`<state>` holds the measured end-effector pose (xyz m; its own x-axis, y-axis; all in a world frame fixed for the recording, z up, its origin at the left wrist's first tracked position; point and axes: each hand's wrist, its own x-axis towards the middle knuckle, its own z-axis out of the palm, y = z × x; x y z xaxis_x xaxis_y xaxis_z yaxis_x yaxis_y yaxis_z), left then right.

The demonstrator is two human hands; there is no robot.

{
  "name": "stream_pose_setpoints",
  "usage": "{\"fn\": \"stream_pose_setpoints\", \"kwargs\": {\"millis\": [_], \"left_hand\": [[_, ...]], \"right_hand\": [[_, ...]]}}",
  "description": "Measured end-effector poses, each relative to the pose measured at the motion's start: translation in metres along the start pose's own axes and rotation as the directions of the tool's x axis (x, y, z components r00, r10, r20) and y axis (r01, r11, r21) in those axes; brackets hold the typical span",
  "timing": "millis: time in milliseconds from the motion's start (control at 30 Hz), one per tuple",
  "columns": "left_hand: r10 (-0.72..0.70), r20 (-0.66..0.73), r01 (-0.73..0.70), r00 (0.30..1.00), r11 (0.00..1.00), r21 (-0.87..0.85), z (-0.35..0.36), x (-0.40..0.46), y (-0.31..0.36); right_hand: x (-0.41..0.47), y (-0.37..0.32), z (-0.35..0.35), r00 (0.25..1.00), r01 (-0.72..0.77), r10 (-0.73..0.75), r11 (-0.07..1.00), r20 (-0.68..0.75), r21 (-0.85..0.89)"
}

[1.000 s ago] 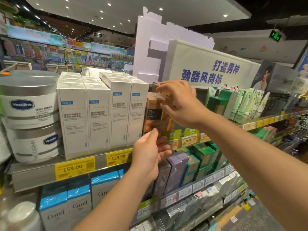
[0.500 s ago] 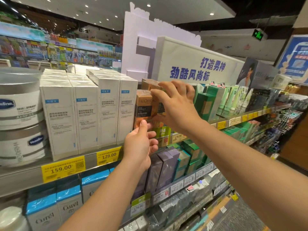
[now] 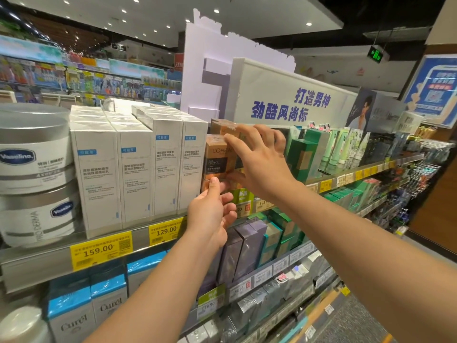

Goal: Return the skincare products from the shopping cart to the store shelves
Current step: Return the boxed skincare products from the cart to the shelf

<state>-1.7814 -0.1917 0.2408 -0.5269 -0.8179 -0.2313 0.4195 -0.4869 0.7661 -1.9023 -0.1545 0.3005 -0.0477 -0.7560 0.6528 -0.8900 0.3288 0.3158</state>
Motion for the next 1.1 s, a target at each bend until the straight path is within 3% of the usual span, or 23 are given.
{"fn": "stream_pose_setpoints", "kwargs": {"millis": [167,267,367,467,567,700,867,1000,1100], "left_hand": [[0.071,0.082,-0.072,0.994,0.997,0.016,-0.008,-0.009,-0.009],[0.080,0.171,-0.084,0.982,0.996,0.014,-0.016,-0.016,-0.024],[-0.020,0.286,0.011,0.958,0.999,0.033,-0.021,-0.022,-0.051],[-0.166,0.380,0.137,0.910,0.985,0.105,-0.026,-0.029,-0.087],[-0.308,0.433,0.249,0.847,0.950,0.189,-0.031,-0.044,-0.129],[-0.454,0.457,0.344,0.765,0.888,0.306,-0.037,-0.083,-0.187],[-0.588,0.472,0.421,0.657,0.805,0.417,-0.040,-0.140,-0.253],[-0.660,0.451,0.382,0.601,0.732,0.564,-0.048,-0.188,-0.296],[-0.662,0.417,0.240,0.623,0.669,0.704,-0.060,-0.218,-0.325]], "right_hand": [[-0.019,-0.007,-0.006,0.993,-0.117,0.116,0.989,0.024,0.091],[-0.051,-0.010,-0.004,0.986,-0.161,0.166,0.979,-0.031,0.128],[-0.098,-0.010,0.002,0.967,-0.210,0.231,0.961,-0.105,0.182],[-0.154,-0.012,-0.001,0.921,-0.370,0.386,0.904,-0.042,0.213],[-0.220,-0.018,-0.009,0.809,-0.583,0.582,0.779,0.080,0.232],[-0.315,-0.034,-0.025,0.588,-0.809,0.775,0.566,0.233,0.159],[-0.422,-0.059,-0.064,0.306,-0.939,0.882,0.341,0.359,-0.038],[-0.496,-0.083,-0.100,0.156,-0.970,0.893,0.219,0.423,-0.104],[-0.545,-0.100,-0.127,0.048,-0.979,0.894,0.131,0.446,-0.157]]}}
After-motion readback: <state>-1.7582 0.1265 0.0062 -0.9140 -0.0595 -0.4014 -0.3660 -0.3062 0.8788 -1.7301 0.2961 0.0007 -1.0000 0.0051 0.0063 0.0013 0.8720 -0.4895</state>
